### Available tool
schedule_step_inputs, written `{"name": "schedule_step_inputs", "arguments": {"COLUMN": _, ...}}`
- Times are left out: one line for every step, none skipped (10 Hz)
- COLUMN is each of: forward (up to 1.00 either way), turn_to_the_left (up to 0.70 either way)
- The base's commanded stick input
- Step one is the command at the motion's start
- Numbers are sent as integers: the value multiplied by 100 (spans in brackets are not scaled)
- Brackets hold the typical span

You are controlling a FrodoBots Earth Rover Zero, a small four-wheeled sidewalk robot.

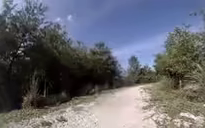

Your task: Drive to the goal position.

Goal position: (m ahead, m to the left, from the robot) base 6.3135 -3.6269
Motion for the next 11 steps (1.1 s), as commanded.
{"name": "schedule_step_inputs", "arguments": {"forward": 50, "turn_to_the_left": -4}}
{"name": "schedule_step_inputs", "arguments": {"forward": 50, "turn_to_the_left": -26}}
{"name": "schedule_step_inputs", "arguments": {"forward": 50, "turn_to_the_left": -48}}
{"name": "schedule_step_inputs", "arguments": {"forward": 50, "turn_to_the_left": -50}}
{"name": "schedule_step_inputs", "arguments": {"forward": 50, "turn_to_the_left": -44}}
{"name": "schedule_step_inputs", "arguments": {"forward": 50, "turn_to_the_left": -28}}
{"name": "schedule_step_inputs", "arguments": {"forward": 50, "turn_to_the_left": -12}}
{"name": "schedule_step_inputs", "arguments": {"forward": 50, "turn_to_the_left": 0}}
{"name": "schedule_step_inputs", "arguments": {"forward": 50, "turn_to_the_left": -5}}
{"name": "schedule_step_inputs", "arguments": {"forward": 50, "turn_to_the_left": -47}}
{"name": "schedule_step_inputs", "arguments": {"forward": 50, "turn_to_the_left": -19}}
